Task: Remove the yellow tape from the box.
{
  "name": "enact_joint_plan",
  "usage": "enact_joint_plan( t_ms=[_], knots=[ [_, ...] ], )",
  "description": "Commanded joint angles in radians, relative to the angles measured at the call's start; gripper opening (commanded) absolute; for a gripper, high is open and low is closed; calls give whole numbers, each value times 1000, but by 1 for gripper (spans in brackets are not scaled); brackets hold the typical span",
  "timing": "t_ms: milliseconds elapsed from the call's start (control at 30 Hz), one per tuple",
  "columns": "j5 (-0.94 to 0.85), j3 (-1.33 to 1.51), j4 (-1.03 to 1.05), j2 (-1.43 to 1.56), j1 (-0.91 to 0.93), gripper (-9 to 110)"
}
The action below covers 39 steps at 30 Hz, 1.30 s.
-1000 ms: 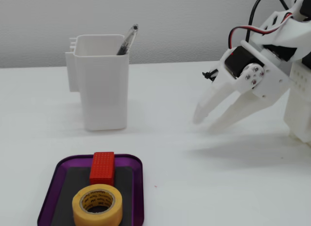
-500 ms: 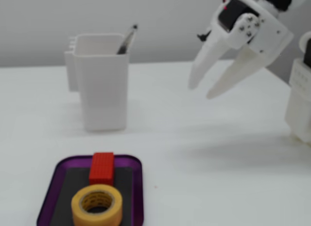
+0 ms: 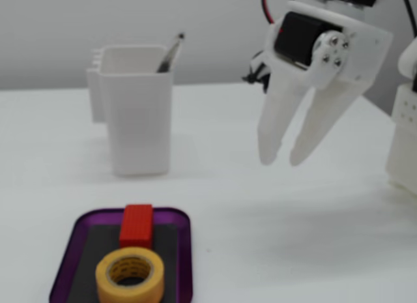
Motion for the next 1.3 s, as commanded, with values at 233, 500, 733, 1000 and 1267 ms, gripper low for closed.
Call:
enact_joint_plan(
  t_ms=[233, 500, 733, 1000, 1267],
  knots=[
    [-3, -262, -5, -313, -23, 15],
    [-6, -511, -18, -548, -23, 15],
    [-5, -683, -40, -775, -26, 15],
    [0, -778, -63, -910, -28, 15],
    [2, -781, -91, -959, -98, 15]
  ],
)
